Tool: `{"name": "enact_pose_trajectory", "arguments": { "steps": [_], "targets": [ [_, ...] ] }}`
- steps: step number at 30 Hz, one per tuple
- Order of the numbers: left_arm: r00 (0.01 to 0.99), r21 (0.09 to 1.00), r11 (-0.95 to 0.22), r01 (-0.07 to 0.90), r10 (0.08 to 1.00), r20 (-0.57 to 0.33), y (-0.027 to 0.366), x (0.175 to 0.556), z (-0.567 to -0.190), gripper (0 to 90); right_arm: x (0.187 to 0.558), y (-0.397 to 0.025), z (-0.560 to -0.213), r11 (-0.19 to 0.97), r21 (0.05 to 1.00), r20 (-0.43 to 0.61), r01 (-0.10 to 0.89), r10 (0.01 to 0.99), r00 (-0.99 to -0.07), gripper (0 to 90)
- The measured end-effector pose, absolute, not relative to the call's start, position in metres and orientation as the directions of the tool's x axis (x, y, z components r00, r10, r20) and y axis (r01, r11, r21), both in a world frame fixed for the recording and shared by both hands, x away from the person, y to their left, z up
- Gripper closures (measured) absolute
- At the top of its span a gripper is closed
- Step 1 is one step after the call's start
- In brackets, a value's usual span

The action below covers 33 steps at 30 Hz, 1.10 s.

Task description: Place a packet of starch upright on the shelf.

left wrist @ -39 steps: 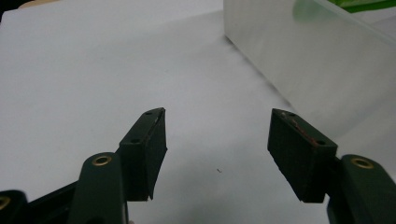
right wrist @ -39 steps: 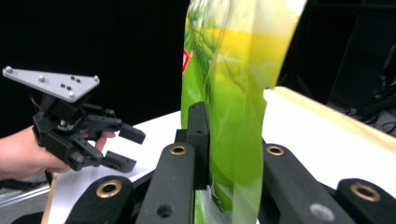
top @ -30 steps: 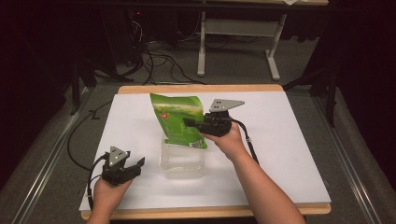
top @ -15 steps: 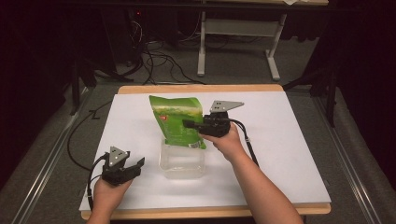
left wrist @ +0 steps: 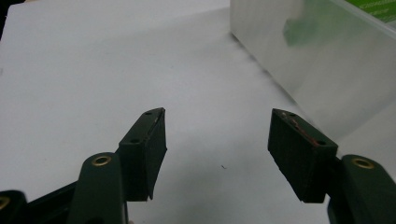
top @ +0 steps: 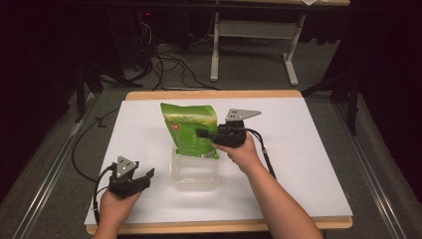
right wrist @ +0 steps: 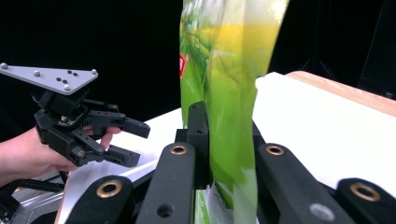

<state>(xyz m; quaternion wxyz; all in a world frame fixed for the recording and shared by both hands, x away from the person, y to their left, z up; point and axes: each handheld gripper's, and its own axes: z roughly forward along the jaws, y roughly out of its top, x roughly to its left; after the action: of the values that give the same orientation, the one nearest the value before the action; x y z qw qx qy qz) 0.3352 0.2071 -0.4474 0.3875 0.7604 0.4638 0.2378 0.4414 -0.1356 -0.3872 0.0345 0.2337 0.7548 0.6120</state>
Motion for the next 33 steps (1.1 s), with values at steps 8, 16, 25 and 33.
{"name": "enact_pose_trajectory", "arguments": {
  "steps": [8, 16, 25, 33],
  "targets": [
    [0.457, 0.81, -0.27, 0.52, 0.889, 0.003, 0.207, 0.335, -0.448, 37.7, 0.44, -0.134, -0.398, 0.179, 0.929, 0.229, 0.323, 0.408, -0.884, 82.7],
    [0.459, 0.81, -0.271, 0.521, 0.889, 0.002, 0.207, 0.336, -0.448, 37.7, 0.439, -0.129, -0.408, 0.21, 0.92, 0.227, 0.332, 0.406, -0.885, 82.8],
    [0.461, 0.811, -0.27, 0.52, 0.887, 0.0, 0.206, 0.335, -0.447, 37.6, 0.438, -0.134, -0.418, 0.187, 0.917, 0.251, 0.352, 0.416, -0.874, 82.5],
    [0.461, 0.811, -0.273, 0.517, 0.887, 0.004, 0.206, 0.335, -0.447, 37.6, 0.432, -0.135, -0.423, 0.173, 0.924, 0.244, 0.342, 0.424, -0.872, 82.5]
  ]
}}
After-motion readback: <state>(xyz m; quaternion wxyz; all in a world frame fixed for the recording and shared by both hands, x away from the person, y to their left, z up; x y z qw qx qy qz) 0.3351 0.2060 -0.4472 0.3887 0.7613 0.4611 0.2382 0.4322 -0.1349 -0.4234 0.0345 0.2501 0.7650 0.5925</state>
